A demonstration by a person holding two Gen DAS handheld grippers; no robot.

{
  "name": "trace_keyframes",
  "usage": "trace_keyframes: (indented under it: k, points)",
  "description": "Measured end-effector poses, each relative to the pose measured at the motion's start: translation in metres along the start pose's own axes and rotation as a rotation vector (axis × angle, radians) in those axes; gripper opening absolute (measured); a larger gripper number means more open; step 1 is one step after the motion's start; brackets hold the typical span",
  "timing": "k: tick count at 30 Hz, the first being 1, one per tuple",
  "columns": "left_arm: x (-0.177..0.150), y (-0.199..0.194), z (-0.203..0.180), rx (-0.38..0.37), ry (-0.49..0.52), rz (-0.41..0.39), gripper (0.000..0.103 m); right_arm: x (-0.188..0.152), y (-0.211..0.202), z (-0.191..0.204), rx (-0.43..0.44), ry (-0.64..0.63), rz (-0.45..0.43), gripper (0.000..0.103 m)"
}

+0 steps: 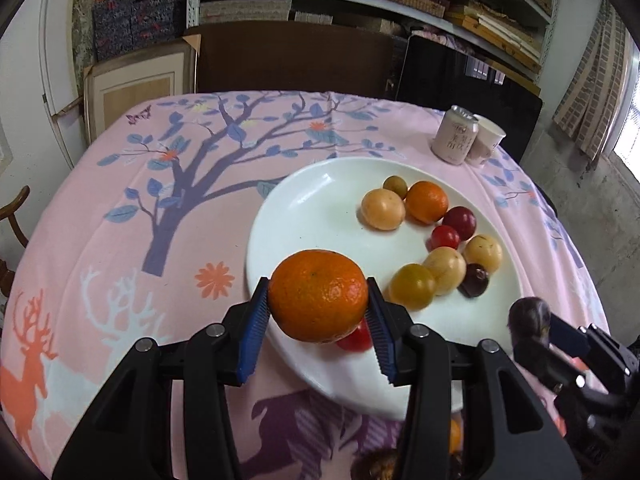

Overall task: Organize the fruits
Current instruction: 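Carry the tangerine and dark brown fruit to the plate and release them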

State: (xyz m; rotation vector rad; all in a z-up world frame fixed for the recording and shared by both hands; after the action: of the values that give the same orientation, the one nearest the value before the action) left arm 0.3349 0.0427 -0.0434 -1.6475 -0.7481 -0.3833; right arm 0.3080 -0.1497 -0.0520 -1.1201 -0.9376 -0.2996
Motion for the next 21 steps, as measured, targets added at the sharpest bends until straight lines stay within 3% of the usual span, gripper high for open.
trace_keyframes:
  k: [5, 10, 12, 14, 18, 21]
  points:
    - [-0.002, 0.015, 0.0, -0.017, 0.01, 0.03, 0.046, 0.002, -0.009, -0.007, 0.003, 0.041, -0.041, 0.062]
    - [-0.005, 0.013, 0.0, -0.024, 0.0, 0.036, 0.046, 0.002, -0.024, -0.02, -0.004, 0.091, -0.095, 0.063]
    - [-0.004, 0.008, 0.0, -0.026, -0.006, 0.018, 0.057, 0.001, -0.029, -0.029, -0.003, 0.13, -0.111, 0.068]
    - [-0.003, -0.002, -0.001, -0.029, -0.006, -0.022, 0.075, 0.001, -0.032, -0.037, -0.002, 0.164, -0.128, 0.07]
    - [-0.002, -0.019, -0.007, -0.044, 0.017, -0.081, 0.075, 0.0, -0.035, -0.042, 0.019, 0.203, -0.147, 0.07]
    - [-0.002, -0.023, -0.005, -0.043, 0.007, -0.076, 0.075, -0.001, -0.034, -0.045, 0.005, 0.204, -0.146, 0.07]
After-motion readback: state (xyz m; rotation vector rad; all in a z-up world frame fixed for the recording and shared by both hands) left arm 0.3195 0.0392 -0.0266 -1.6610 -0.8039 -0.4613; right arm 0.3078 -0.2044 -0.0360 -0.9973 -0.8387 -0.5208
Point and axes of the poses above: each gripper's, at about its wrist camera, not at the fingertips, and y roughly the way its jaws point, z to its left, x to its top, the point moved 4 cm from there along y, roughly the way its jaws point, and after that the axes turned 10 degrees about -y, right-handed, at the moved point
